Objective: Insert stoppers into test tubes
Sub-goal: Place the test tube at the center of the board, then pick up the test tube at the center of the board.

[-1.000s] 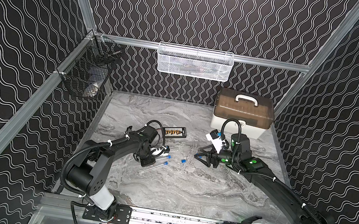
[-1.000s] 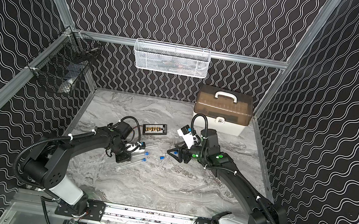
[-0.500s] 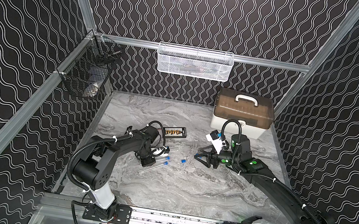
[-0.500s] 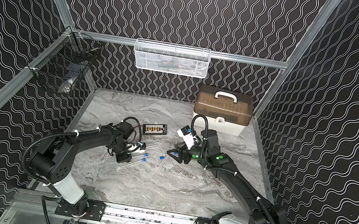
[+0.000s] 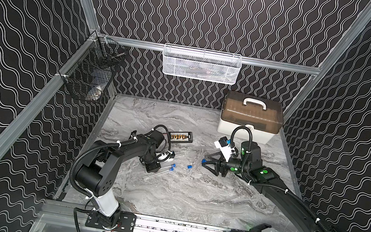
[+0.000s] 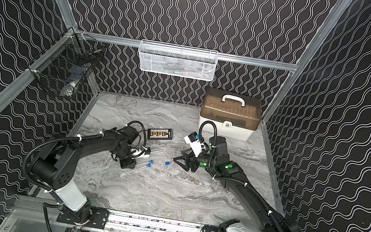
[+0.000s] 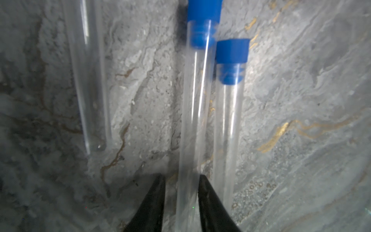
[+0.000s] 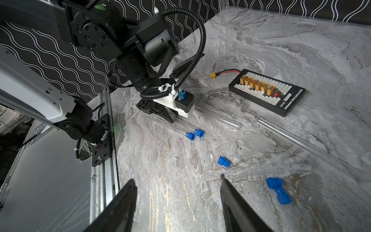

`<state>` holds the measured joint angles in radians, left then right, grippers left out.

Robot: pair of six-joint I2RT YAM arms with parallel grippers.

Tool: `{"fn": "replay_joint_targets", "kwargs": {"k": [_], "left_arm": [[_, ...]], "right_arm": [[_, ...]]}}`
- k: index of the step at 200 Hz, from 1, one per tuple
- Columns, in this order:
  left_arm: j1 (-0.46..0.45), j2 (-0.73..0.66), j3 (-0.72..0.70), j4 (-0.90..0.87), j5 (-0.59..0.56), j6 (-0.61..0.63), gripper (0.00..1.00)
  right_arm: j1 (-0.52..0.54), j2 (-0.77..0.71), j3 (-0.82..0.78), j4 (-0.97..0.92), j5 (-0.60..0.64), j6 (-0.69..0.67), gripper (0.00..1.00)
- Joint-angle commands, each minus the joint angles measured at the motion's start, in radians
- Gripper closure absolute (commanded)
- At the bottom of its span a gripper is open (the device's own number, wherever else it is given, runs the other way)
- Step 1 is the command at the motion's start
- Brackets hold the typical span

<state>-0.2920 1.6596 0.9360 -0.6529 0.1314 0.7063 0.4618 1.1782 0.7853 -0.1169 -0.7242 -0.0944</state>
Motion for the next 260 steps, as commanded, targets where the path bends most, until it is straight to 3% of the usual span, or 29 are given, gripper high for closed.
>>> {"fn": "replay_joint_targets", "kwargs": {"k": [1, 35, 88, 136, 160, 193, 260], "left_arm": [[0.007, -0.019, -0.006, -0.003, -0.028, -0.007, 0.64], [0.014, -0.089, -0.025, 0.015, -0.029, -0.01, 0.6], [0.022, -0.308, -0.063, 0.003, -0.045, -0.005, 0.57], [0.028, -0.48, -0.026, 0.103, -0.034, -0.178, 0.59], [0.03, -0.529, -0.024, 0.216, -0.072, -0.293, 0.59], [0.029, -0.515, -0.005, 0.331, -0.111, -0.421, 0.58], [0.015, -0.368, 0.03, 0.319, 0.141, -0.508, 0.58]], "right_arm": [[0.0, -0.015, -0.001, -0.02, -0.004, -0.019, 0.35], [-0.001, -0.036, -0.003, -0.057, 0.0, -0.037, 0.35], [0.0, -0.063, -0.013, -0.08, 0.07, -0.024, 0.34], [-0.001, 0.0, 0.064, -0.224, 0.268, -0.072, 0.34], [-0.001, -0.005, 0.054, -0.192, 0.334, -0.037, 0.34], [-0.001, -0.033, 0.025, -0.179, 0.405, 0.027, 0.34], [-0.038, -0.098, -0.012, -0.237, 0.704, 0.252, 0.34]]}}
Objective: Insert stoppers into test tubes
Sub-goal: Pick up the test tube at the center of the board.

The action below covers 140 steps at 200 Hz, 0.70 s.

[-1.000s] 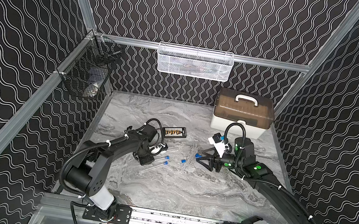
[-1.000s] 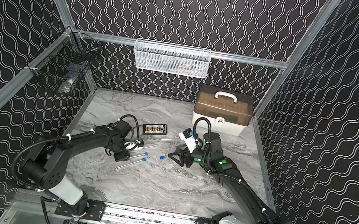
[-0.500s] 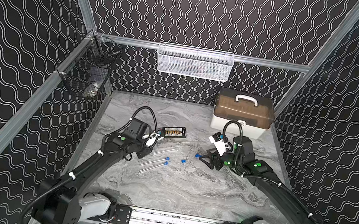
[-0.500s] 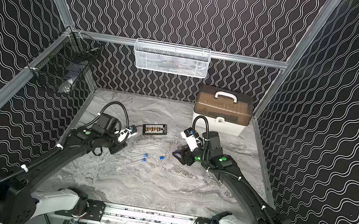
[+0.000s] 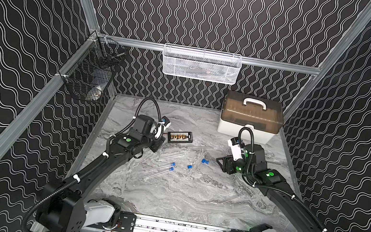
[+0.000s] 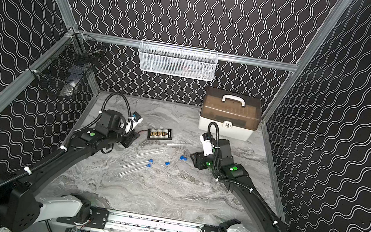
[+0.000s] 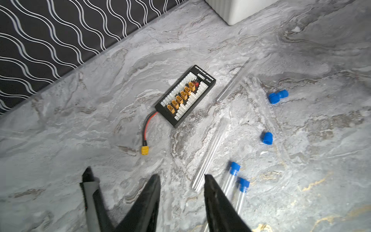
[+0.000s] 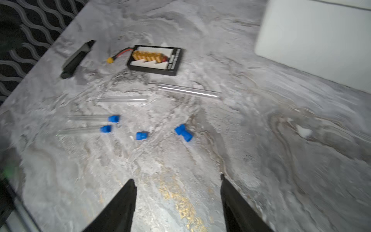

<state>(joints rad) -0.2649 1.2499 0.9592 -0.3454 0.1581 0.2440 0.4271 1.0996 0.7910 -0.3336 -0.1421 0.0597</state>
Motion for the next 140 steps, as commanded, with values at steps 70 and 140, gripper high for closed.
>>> {"fn": "replay_joint_targets", "kwargs": {"k": [70, 140], "left_arm": [[-0.171, 0.353, 0.193, -0.295, -0.01, 0.287, 0.58], [-0.192, 0.569, 0.31, -0.322, -0.081, 0.283, 0.58]], "right_arm": [[-0.004, 0.032, -0.015, 0.011, 0.04, 0.124, 0.35], [-0.005, 0.055, 0.026, -0.017, 0.022, 0.063, 0.35]]}}
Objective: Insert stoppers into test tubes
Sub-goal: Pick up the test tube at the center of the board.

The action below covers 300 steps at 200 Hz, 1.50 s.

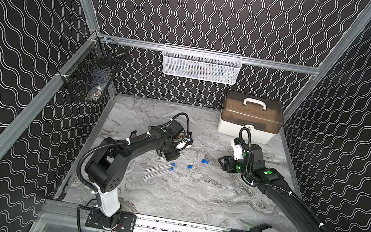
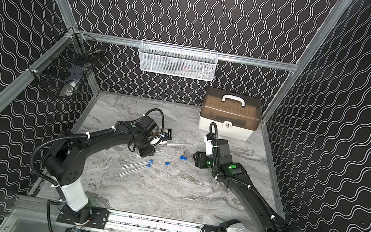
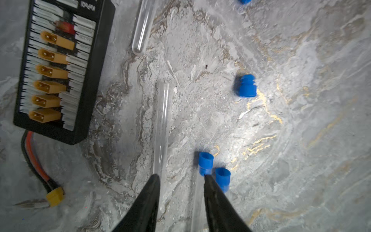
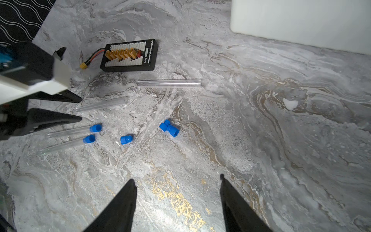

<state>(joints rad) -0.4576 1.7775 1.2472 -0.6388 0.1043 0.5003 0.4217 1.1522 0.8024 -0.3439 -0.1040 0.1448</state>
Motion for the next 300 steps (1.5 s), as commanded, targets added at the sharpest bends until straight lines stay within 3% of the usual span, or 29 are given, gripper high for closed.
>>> {"fn": "replay_joint_targets", "kwargs": {"k": [1, 135, 300], "left_arm": [[0.0, 0.043, 0.022, -0.029, -0.028, 0.026, 0.58], [0.003, 0.193, 0.115, -0.078, -0.11, 0.061, 0.6], [0.008, 0.242, 0.113, -0.107, -0.161, 0.073, 0.82]], "right_arm": [[0.001, 0.003, 0.015, -0.008, -0.016, -0.022, 0.35], [0.0, 0.003, 0.015, -0.009, -0.039, -0.028, 0.35], [0.0, 0.006, 0.02, 0.003, -0.037, -0.029, 0.36]]}}
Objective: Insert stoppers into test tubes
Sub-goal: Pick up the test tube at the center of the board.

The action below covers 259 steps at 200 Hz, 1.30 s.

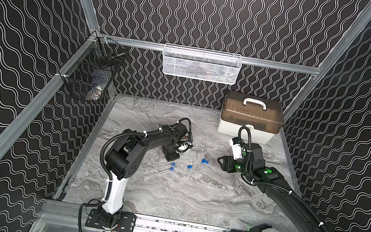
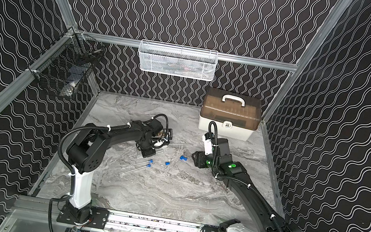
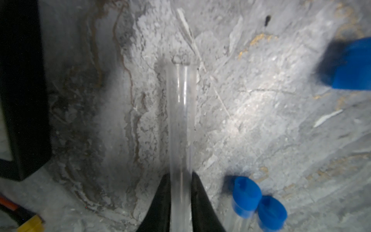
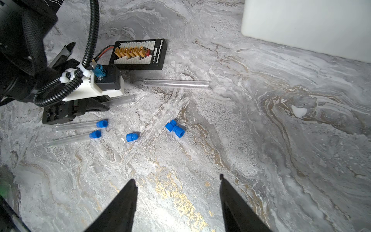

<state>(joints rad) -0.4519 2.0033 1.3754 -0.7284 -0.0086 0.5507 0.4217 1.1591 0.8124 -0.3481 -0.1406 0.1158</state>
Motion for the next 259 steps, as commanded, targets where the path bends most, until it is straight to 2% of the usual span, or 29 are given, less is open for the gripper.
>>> {"fn": "replay_joint_targets", "kwargs": {"k": [1, 46, 108, 133, 175, 203, 214, 239, 259], "left_arm": [[0.002, 0.016, -0.015, -0.017, -0.048, 0.023, 0.82], [0.002, -0.034, -0.028, 0.023, -0.057, 0.032, 0.85], [0.007, -0.222, -0.125, 0.145, -0.007, 0.023, 0.86], [0.007, -0.334, -0.203, 0.202, 0.069, 0.052, 0.85], [-0.014, -0.468, -0.322, 0.317, 0.197, 0.055, 0.84], [-0.051, -0.527, -0.38, 0.394, 0.265, 0.076, 0.84], [-0.068, -0.534, -0.387, 0.413, 0.276, 0.078, 0.84], [-0.094, -0.534, -0.383, 0.438, 0.299, 0.082, 0.84], [-0.106, -0.526, -0.376, 0.447, 0.323, 0.092, 0.84]], "right_arm": [[0.0, -0.001, 0.01, 0.007, -0.001, 0.001, 0.36], [-0.001, -0.011, 0.01, 0.01, -0.005, 0.004, 0.36], [-0.005, -0.035, -0.001, 0.033, -0.022, 0.058, 0.35], [-0.005, -0.035, 0.02, 0.018, -0.058, 0.08, 0.37], [-0.006, 0.045, 0.158, -0.135, -0.131, 0.178, 0.39], [-0.007, 0.212, 0.368, -0.351, -0.231, 0.244, 0.37], [-0.009, 0.287, 0.446, -0.425, -0.317, 0.247, 0.38], [-0.008, 0.359, 0.507, -0.428, -0.461, 0.283, 0.39], [-0.009, 0.406, 0.543, -0.448, -0.51, 0.27, 0.41]]}}
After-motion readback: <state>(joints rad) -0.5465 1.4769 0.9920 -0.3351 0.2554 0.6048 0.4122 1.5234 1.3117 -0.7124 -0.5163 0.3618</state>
